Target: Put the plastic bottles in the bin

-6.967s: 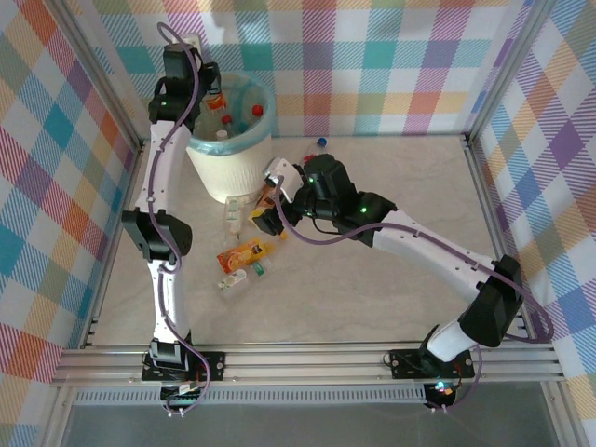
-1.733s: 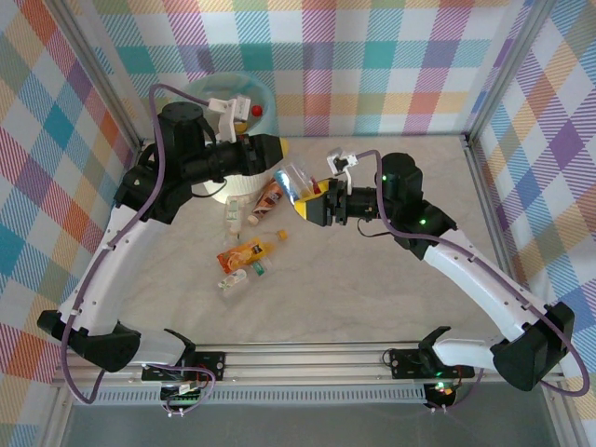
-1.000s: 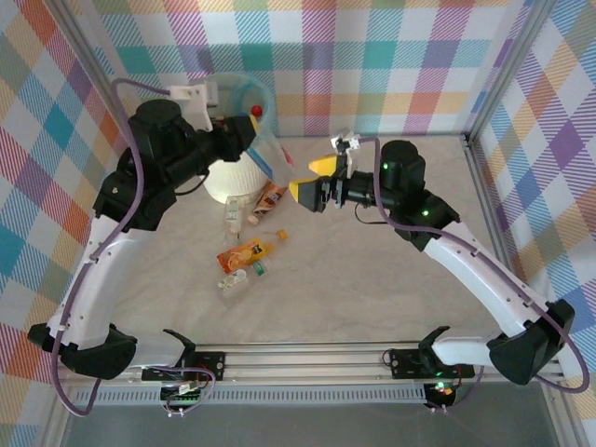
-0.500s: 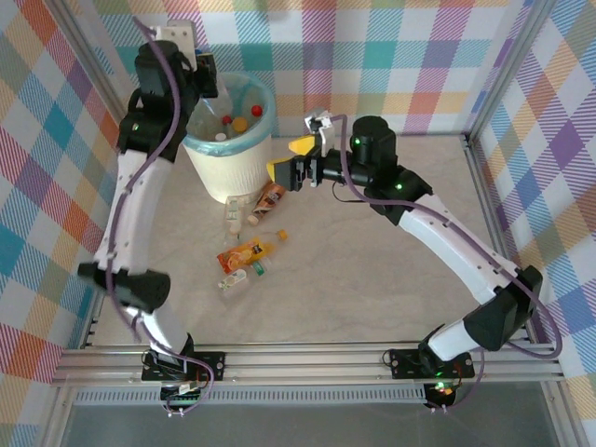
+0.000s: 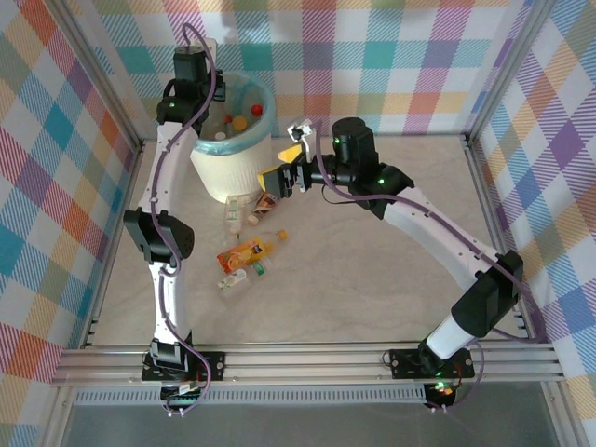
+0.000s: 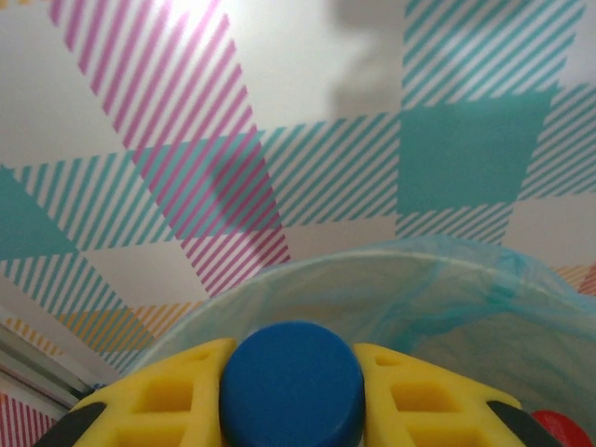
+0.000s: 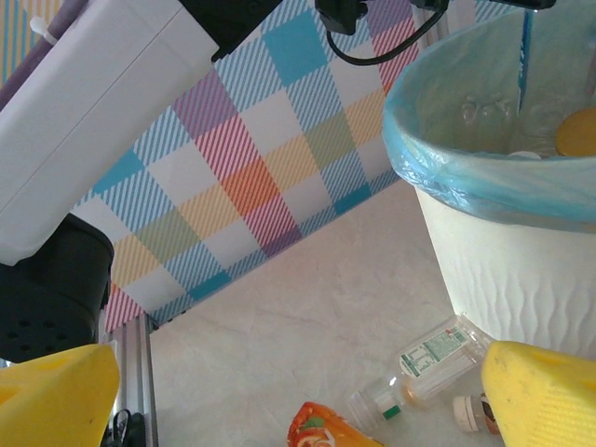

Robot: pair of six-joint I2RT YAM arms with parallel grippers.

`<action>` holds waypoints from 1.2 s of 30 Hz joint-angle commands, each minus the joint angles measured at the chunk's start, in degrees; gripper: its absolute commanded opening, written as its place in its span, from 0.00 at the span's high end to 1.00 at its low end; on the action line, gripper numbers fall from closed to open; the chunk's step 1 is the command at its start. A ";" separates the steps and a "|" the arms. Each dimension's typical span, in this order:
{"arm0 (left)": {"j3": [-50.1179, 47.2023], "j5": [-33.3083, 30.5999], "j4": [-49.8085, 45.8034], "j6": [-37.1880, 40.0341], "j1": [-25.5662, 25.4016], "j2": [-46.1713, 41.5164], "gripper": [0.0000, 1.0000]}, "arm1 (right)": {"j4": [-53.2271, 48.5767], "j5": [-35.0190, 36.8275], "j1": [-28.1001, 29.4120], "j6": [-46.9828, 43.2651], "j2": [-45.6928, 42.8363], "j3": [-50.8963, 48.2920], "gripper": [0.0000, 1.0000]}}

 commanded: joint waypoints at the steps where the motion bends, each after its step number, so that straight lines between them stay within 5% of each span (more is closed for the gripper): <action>1: 2.43 1.42 -0.63 2.08 0.05 1.25 0.90 | -0.60 -1.33 0.40 -2.29 0.65 1.58 0.00; 4: 2.45 3.41 -1.60 0.60 0.05 1.52 0.53 | -1.11 -1.49 0.42 -2.82 0.77 1.57 0.00; 5: 2.42 4.05 -1.71 0.04 0.05 1.47 0.50 | -1.22 -1.43 0.48 -3.00 0.81 1.52 0.00; 16: 2.51 16.01 -3.11 -4.89 -0.36 0.94 0.53 | -1.66 -1.16 0.44 -3.89 0.23 0.72 0.00; 19: 3.13 20.26 -4.33 -4.56 -1.47 1.23 0.40 | -1.79 -0.94 0.47 -3.90 0.34 0.65 0.00; 24: 3.17 20.16 -3.92 -5.28 -1.79 1.29 0.33 | -2.08 -0.55 0.53 -4.22 0.34 0.60 0.00; 36: 4.46 14.39 -7.33 -6.38 -1.14 4.75 0.44 | -2.99 1.02 0.51 -5.58 -0.06 -0.11 0.00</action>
